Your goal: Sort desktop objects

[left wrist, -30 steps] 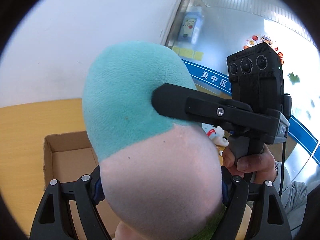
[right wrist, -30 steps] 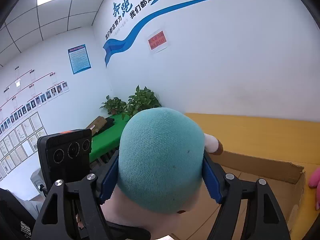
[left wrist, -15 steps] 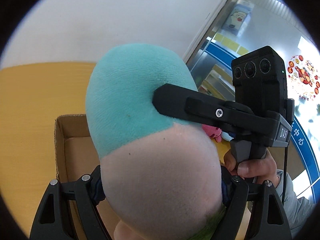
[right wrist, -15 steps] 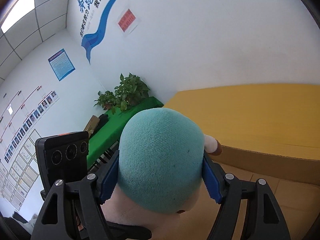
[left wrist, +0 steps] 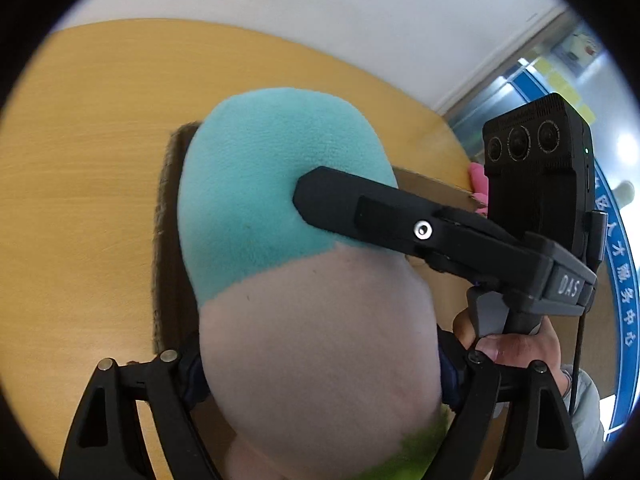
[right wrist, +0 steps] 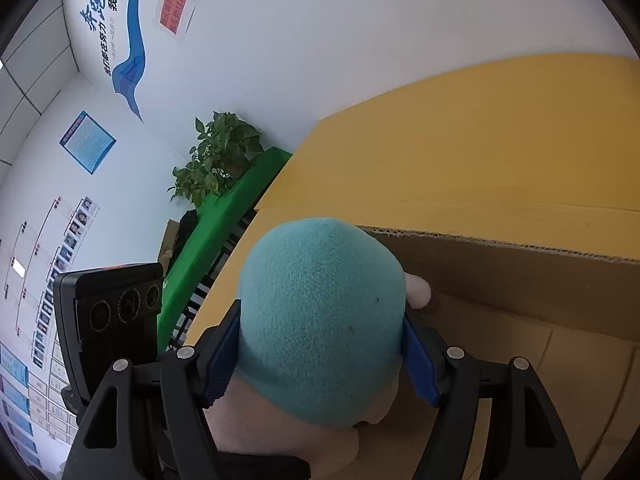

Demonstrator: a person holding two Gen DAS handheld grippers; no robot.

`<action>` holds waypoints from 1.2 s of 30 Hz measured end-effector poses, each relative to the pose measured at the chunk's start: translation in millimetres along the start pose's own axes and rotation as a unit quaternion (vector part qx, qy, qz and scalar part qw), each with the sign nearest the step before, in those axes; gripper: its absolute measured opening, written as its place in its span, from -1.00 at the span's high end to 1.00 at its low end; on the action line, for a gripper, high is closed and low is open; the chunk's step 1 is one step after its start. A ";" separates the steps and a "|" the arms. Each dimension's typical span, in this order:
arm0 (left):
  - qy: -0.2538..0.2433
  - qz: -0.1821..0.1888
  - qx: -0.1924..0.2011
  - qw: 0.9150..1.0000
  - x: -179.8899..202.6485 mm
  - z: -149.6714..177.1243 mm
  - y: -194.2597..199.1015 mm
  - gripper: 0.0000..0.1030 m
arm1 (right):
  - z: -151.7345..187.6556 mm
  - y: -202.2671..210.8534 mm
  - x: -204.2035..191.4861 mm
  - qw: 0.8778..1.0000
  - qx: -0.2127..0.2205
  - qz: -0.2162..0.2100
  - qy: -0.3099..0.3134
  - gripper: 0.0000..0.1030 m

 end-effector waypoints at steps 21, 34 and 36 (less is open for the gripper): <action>-0.046 -0.037 0.026 0.998 1.5 69.2 32.2 -0.69 | -5.0 -17.8 -3.4 0.998 0.006 0.032 -0.062 -0.76; -0.062 -0.022 0.040 0.997 23.1 136.3 38.5 -0.69 | 134.8 192.7 -58.5 0.993 0.048 0.110 -0.006 -1.00; -0.057 -0.011 0.040 0.997 19.7 148.6 38.1 -0.69 | 177.2 200.2 -50.9 0.991 0.024 0.135 -0.009 -1.00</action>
Point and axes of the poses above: each gripper's, at about its wrist camera, not at the fingertips, and y roughly against the way its jaws point, x to its right, z to its underside, the point moved 6 cm from there along -y, roughly the way its jaws point, and after that the axes turned 10 degrees about -x, right-handed, at the moved point
